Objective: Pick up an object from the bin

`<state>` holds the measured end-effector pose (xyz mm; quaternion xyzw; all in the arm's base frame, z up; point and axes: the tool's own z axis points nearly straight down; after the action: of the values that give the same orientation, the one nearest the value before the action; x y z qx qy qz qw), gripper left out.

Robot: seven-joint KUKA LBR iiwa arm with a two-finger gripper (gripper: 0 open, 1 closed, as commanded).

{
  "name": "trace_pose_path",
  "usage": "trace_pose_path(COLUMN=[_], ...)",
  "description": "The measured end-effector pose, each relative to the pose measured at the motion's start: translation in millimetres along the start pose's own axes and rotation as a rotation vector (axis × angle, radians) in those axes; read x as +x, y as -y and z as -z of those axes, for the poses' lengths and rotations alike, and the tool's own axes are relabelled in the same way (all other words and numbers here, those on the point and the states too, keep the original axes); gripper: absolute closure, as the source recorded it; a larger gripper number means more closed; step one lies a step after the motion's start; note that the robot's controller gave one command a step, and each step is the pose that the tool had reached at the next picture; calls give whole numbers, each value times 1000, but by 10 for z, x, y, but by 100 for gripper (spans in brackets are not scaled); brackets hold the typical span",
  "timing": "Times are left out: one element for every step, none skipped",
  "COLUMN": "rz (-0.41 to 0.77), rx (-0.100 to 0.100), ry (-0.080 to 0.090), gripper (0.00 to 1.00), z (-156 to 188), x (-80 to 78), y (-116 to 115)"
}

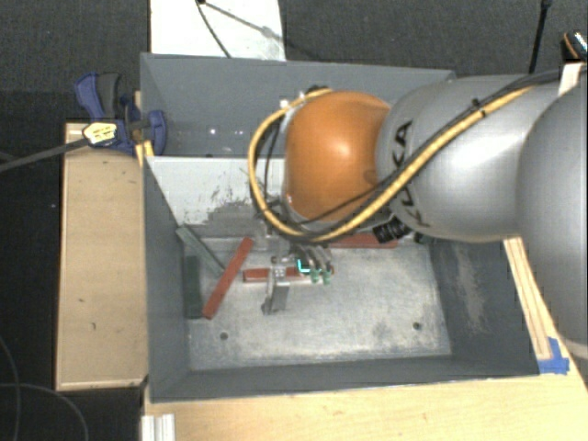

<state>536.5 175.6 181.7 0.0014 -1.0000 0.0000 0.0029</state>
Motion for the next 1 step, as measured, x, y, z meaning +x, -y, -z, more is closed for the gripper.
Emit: trace_pose_path(rz=[-131], rx=[2], ry=[1], gripper=[0], z=[-1154], x=[-501], y=[506])
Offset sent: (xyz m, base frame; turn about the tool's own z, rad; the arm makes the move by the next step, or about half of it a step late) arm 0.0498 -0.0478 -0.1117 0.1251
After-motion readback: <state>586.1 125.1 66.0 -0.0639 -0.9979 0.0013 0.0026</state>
